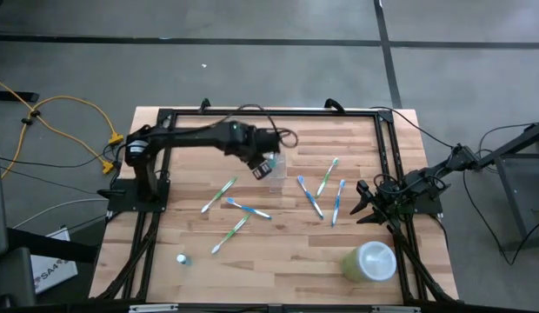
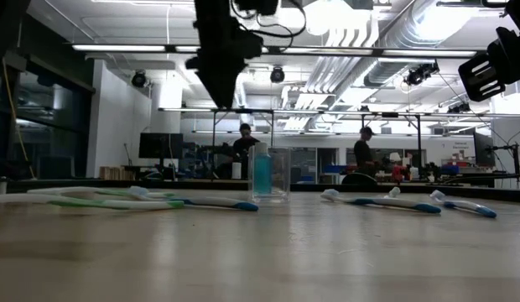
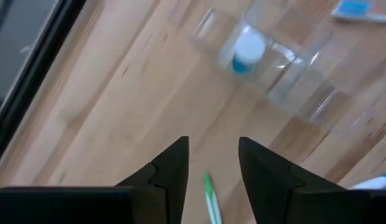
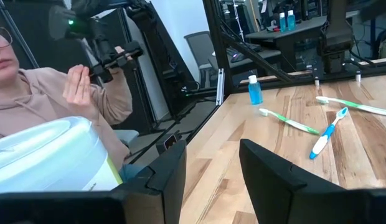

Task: Pick & Place toothbrushing station
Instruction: Put the blue mouthwash into the transparent organizer

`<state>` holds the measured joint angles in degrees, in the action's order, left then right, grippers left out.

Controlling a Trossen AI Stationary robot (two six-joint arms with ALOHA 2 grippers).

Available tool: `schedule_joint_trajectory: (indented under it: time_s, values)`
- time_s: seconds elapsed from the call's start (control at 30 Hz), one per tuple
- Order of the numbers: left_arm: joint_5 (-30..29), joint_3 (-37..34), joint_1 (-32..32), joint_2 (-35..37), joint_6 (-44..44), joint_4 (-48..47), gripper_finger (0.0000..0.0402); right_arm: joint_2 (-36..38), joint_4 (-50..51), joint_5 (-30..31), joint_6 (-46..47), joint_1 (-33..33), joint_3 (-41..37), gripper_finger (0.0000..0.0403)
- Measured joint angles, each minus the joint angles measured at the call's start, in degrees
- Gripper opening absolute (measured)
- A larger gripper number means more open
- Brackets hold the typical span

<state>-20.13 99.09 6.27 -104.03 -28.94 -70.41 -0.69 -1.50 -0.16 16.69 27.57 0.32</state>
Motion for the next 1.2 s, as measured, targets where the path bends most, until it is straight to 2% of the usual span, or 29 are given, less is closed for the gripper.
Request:
schedule_joint_trajectory:
  time_s: [0.2,0.43,0.57,0.83,0.97,1.2]
  values:
    - [-4.6,0.0,-8.8,1.0,-15.9,-9.2,0.0133,0.0,0.0,0.0,0.0,0.0,0.0,0.0142]
    - [-5.0,-0.1,-19.2,1.3,-30.5,-16.2,0.0133,0.0,0.0,0.0,0.0,0.0,0.0,0.0142]
    - [-4.1,-0.6,-25.1,1.4,-40.1,-19.7,0.0133,0.0,0.0,0.0,0.0,0.0,0.0,0.0142]
    - [-1.5,-5.9,-37.1,1.8,-64.4,-19.7,0.0133,0.0,0.0,0.0,0.0,0.0,0.0,0.0142]
    - [-0.3,-7.7,-42.4,1.8,-73.5,-19.7,0.0133,0.0,0.0,0.0,0.0,0.0,0.0,0.0142]
    - [5.2,-10.8,-51.0,1.8,-91.4,-19.4,0.0133,0.0,0.0,0.0,0.0,0.0,0.0,0.0142]
